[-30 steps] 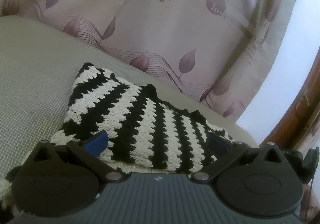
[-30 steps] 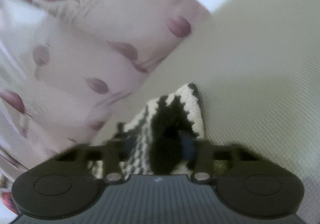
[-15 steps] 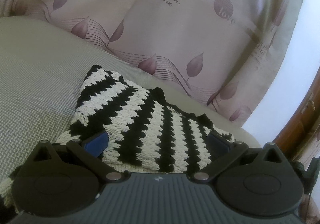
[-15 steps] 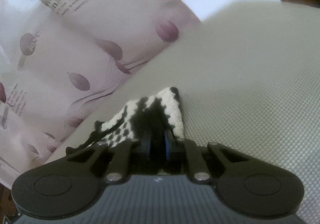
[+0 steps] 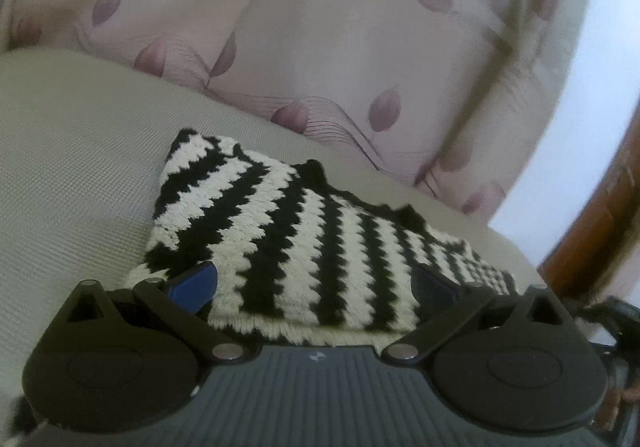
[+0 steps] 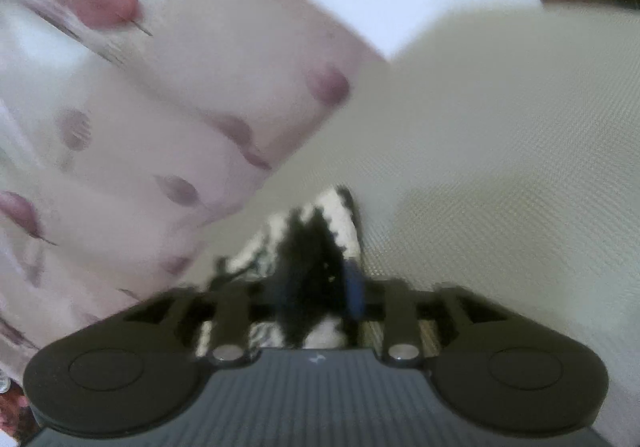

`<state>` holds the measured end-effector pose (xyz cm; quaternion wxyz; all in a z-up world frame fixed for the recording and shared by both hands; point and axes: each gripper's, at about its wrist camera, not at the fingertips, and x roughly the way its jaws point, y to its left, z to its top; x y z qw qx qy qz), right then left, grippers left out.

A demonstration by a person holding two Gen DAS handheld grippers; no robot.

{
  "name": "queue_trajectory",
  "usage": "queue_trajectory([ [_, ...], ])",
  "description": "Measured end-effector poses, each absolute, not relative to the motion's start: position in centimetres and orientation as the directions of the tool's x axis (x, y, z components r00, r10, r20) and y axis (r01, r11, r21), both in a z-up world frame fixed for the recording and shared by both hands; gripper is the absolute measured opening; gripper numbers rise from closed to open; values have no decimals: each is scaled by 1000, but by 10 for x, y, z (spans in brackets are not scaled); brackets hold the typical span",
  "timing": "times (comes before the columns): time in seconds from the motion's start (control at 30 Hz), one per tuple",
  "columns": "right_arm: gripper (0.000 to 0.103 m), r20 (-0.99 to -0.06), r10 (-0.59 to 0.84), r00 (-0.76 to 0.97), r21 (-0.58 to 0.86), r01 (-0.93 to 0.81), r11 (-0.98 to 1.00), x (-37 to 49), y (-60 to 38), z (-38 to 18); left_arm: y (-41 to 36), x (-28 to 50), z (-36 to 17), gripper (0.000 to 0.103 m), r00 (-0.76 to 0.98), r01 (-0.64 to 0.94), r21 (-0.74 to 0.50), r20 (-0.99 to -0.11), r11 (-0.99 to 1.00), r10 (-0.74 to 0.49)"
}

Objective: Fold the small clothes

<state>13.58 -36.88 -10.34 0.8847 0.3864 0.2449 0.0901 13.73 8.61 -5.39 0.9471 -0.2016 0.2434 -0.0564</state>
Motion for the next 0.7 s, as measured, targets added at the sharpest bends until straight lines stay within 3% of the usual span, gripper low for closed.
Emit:
queue_trajectory([
  [0.03, 70, -356, 360, 862, 711, 0, 703, 118, -373, -97, 87, 123, -45, 103, 882, 36, -407, -416, 913, -221],
  [0.1, 76, -353, 396, 848, 668, -68, 741, 81, -380, -89, 89, 99, -33, 103, 883, 83, -373, -401, 924, -242],
  [0.2, 76, -356, 450, 819, 646, -132, 752, 27, -391, -88, 95, 62, -21, 103, 881, 122, -309, -404, 943, -246],
  [0.3, 76, -366, 478, 798, 634, -162, 756, -14, -397, -93, 111, 28, -22, 103, 867, 157, -325, -407, 933, -288],
  [0.5, 76, -387, 479, 788, 562, -210, 800, -70, -379, -101, 146, -25, -31, 102, 853, 94, -347, -455, 933, -255],
  [0.67, 76, -396, 498, 771, 538, -245, 806, -86, -367, -105, 175, -44, -46, 92, 806, 63, -491, -489, 869, -334],
  [0.7, 76, -395, 503, 769, 543, -247, 803, -87, -366, -105, 177, -45, -49, 85, 797, 52, -498, -501, 865, -336],
])
